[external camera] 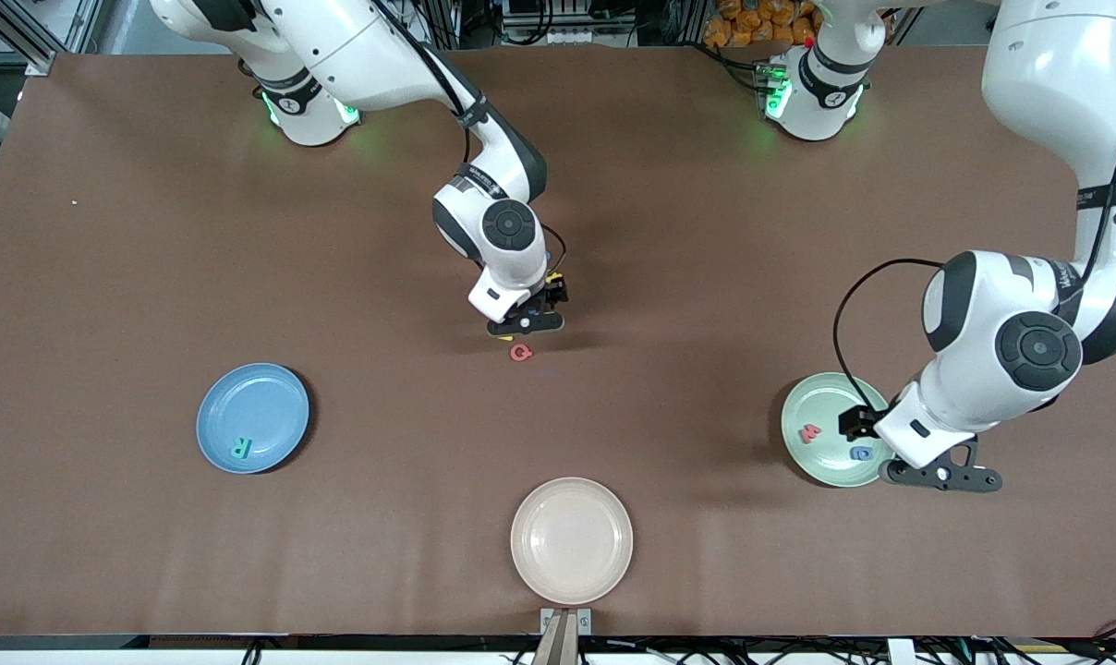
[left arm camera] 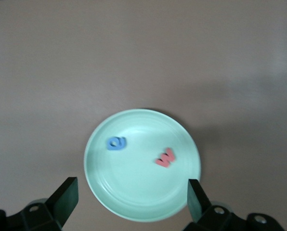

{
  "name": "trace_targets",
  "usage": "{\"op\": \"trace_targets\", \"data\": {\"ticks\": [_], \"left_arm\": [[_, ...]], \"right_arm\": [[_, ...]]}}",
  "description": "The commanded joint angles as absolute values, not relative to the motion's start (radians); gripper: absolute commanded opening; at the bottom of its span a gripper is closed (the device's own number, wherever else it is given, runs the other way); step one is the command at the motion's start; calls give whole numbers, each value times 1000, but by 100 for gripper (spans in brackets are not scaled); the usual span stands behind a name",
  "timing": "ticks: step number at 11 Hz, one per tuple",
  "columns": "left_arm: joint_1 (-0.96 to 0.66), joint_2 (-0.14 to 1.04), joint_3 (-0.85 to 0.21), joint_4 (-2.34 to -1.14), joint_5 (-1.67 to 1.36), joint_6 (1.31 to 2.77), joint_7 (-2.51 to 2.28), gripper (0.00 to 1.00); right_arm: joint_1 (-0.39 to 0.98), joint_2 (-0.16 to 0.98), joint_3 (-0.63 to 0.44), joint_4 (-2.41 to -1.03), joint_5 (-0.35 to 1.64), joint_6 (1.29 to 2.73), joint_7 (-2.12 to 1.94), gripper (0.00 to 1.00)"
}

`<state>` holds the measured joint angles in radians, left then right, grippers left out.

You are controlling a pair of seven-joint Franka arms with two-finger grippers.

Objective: Sort uppercase to blue plate, lowercase to green plate

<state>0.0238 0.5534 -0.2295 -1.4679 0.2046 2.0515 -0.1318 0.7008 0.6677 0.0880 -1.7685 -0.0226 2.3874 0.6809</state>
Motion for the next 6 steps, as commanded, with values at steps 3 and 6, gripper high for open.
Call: {"op": "trace_targets", "data": {"ticks": [3, 6], "left_arm": [[23, 420, -365, -1656, 176, 2031, -433, 100], [25, 377, -486, -1781, 178, 2049, -680, 100]], "right_arm": [[701, 722, 92, -1741, -38, 2439, 667, 100], [689, 723, 86, -1721, -43, 2438, 580, 100]]}}
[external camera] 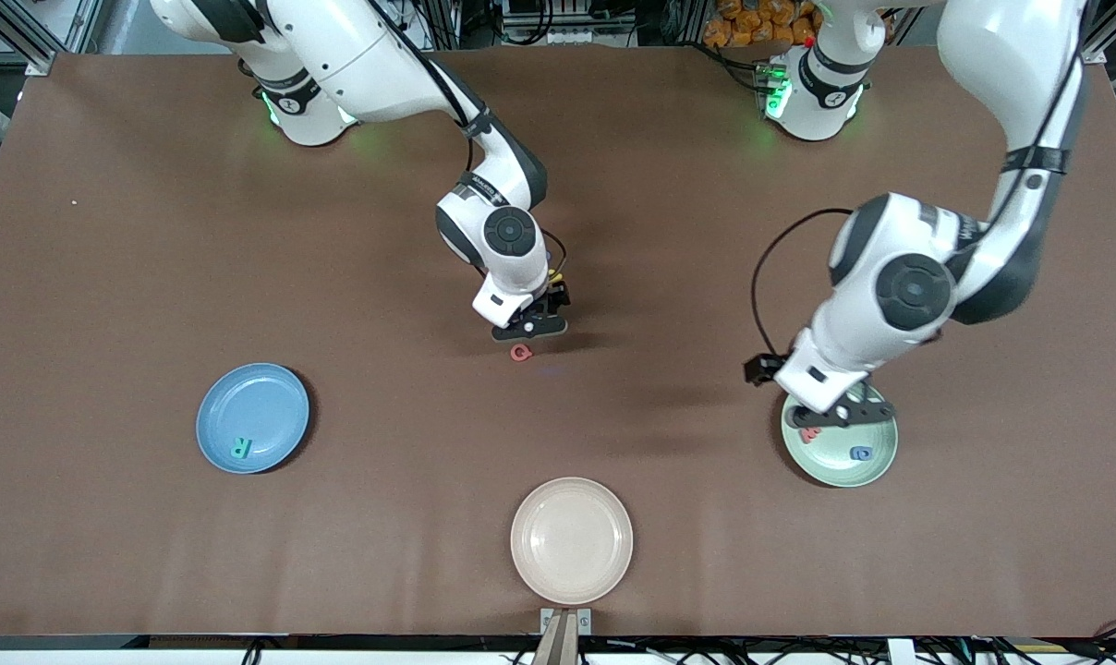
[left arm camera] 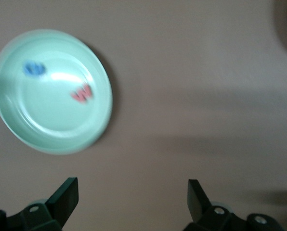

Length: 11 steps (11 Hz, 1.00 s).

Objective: Sort uppercase to blue plate, lowercase to green plate

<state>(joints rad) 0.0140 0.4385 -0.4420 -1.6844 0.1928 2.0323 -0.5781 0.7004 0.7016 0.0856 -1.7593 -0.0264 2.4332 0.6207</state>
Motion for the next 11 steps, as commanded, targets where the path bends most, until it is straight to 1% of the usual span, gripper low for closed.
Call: {"op": "trace_targets", "data": {"ticks": [1, 3, 6, 9, 11], "left_arm": [[25, 374, -520, -1807, 178, 2049, -745, 100], [23, 376, -567, -1848, 178, 2069, -845, 100], [21, 376, -598, -1899, 181, 2105, -899, 100], [23, 377, -620, -1905, 181, 2111, -953, 100], [25, 376, -620, -1908, 181, 2111, -953, 100]], "right_arm": [[680, 723, 83, -1715, -43, 2434, 556, 100], [663, 724, 83, -1710, -44, 2436, 516, 100], [666, 723, 83, -1698, -41, 2427, 512, 100], [686, 713, 83, -1700, -40, 2384, 520, 100], [699, 713, 83, -1704, -40, 2382, 564, 100]]}}
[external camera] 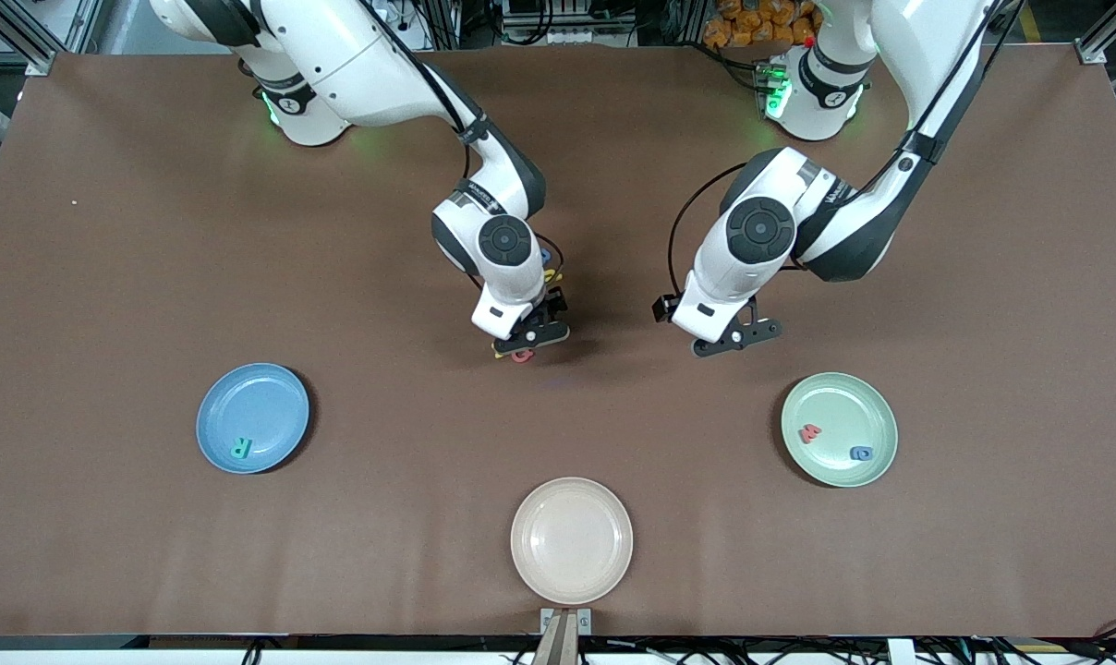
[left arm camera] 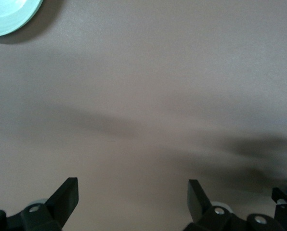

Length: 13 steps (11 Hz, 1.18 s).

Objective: Sort uppercase to blue plate, lowercase to green plate

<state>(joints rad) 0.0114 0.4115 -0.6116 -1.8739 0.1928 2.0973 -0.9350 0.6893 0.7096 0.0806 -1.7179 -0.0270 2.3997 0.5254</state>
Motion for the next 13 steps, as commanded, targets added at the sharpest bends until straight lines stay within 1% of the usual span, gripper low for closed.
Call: {"op": "trace_targets", "data": {"ticks": [1, 6, 7, 8, 9, 10, 13], "left_arm": [[25, 374, -620, -1908, 181, 2111, -953, 100], [29, 377, -620, -1908, 183, 2111, -953, 100], [29, 380, -620, -1908, 183, 2111, -953, 100], [29, 383, -620, -1908, 181, 2112, -953, 99], [29, 385, -620, -1910, 181, 2112, -953, 98], [28, 385, -620, -1910, 181, 2112, -953, 94], [23, 390, -621, -1911, 178, 2121, -954, 75]], "right_arm": [[707, 713, 83, -1704, -40, 2382, 595, 100], [707, 715, 83, -1704, -43, 2385, 604, 100], [707, 715, 83, -1704, -44, 2385, 603, 47], [706, 715, 83, -1706, -44, 2387, 604, 0], [704, 715, 81, -1707, -46, 2391, 600, 0], [703, 715, 81, -1707, -48, 2395, 598, 0], [695, 715, 83, -1707, -58, 2391, 598, 0]]}}
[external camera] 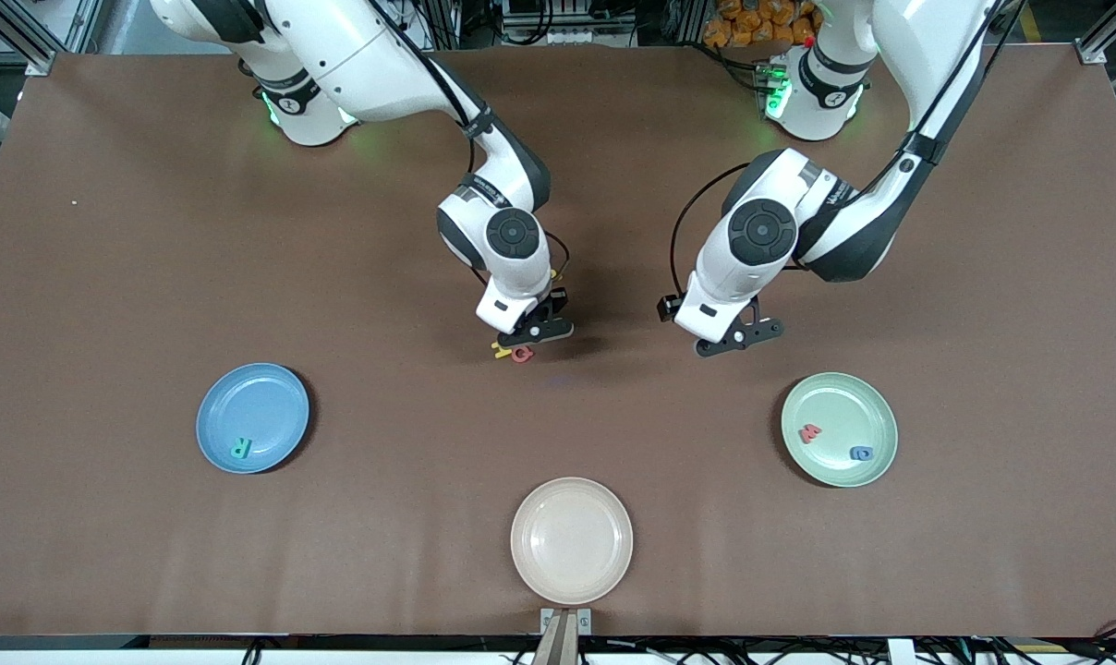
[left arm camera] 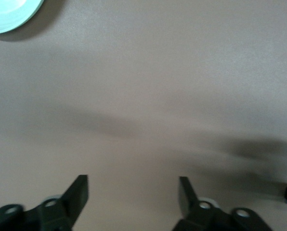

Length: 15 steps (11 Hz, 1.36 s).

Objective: Sort uppercase to blue plate, lowercase to green plate

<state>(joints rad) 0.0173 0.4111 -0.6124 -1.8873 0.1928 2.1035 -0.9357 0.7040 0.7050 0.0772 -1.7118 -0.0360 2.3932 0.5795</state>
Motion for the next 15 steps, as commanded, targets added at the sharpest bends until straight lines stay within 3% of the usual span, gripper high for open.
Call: {"op": "trace_targets", "data": {"ticks": [1, 8, 15], "left_arm": [[15, 394, -621, -1911, 176, 2123, -956, 75], [-80, 405, -623, -1940, 176, 2181, -1090, 76], [-230, 463, -618, -1957, 192, 2351, -1287, 77]], "right_arm": [[692, 715, 83, -1707, -58, 2390, 598, 0], [588, 582, 83, -1701, -57, 2280, 592, 0], [324, 557, 81, -1707, -71, 2247, 255, 0]]}}
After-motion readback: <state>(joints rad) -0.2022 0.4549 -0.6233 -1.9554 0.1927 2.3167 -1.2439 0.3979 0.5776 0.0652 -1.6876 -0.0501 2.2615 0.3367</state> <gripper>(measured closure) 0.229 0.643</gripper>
